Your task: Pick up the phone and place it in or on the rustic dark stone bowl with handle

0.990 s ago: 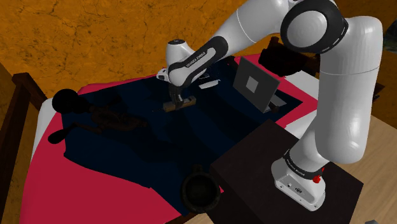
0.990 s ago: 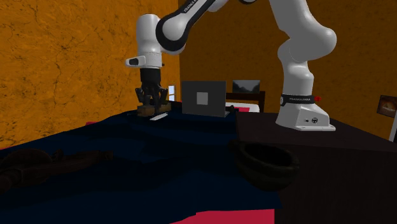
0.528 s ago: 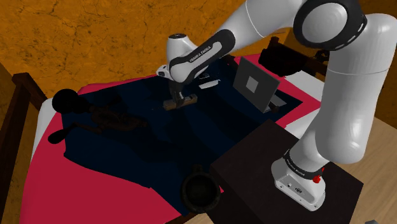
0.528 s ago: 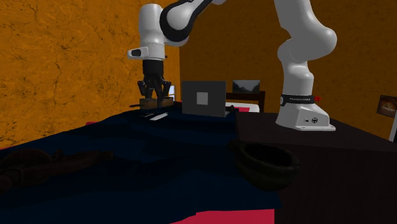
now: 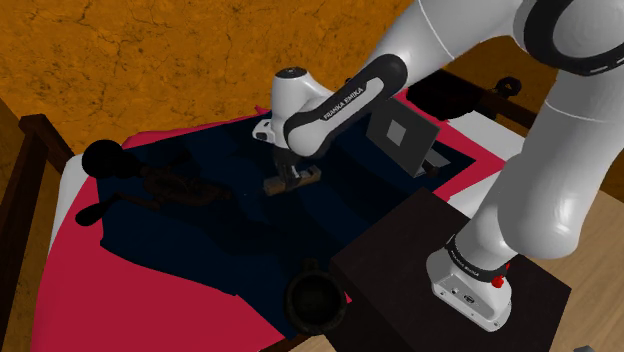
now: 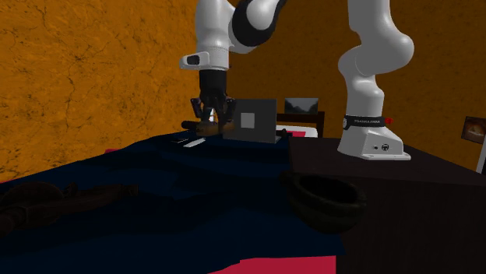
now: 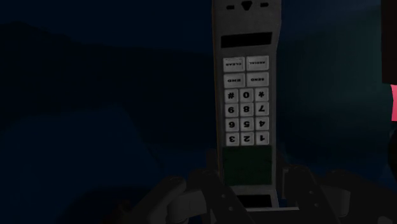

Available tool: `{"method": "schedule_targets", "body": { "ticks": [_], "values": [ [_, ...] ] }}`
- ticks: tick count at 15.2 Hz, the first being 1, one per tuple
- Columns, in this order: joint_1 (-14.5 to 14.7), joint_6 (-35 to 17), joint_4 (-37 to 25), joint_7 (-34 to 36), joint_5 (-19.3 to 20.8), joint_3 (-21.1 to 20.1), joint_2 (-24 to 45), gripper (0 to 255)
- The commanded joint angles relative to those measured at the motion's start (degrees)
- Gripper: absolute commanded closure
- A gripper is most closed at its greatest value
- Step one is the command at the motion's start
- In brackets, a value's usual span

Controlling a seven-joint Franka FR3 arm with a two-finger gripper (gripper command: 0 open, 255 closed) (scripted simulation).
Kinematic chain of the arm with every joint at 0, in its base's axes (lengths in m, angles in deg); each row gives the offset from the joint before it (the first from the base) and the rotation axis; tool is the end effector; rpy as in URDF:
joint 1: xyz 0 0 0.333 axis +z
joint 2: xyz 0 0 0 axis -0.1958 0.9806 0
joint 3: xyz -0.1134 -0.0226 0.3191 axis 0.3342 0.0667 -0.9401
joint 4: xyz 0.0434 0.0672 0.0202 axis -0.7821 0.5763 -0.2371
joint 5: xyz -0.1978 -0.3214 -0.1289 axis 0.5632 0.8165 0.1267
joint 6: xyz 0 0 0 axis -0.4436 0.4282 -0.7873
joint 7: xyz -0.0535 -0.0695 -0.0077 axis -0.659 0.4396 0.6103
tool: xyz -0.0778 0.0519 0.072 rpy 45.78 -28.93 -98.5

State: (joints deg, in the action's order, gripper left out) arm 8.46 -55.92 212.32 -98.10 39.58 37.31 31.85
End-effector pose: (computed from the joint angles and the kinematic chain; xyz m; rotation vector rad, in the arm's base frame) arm 0.4911 0.2451 0.2789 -2.3771 -2.0375 -0.0305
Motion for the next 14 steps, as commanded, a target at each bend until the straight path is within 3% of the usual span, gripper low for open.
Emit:
{"method": "schedule_targets", "body": {
  "ticks": [1,14],
  "values": [
    [1.2,-1.6,4.1,2.0,-0.1,-0.8,-2.5,255],
    [10.4,-6.6,22.5,16.6,-4.2,-9.5,-16.4,255]
  ]
}}
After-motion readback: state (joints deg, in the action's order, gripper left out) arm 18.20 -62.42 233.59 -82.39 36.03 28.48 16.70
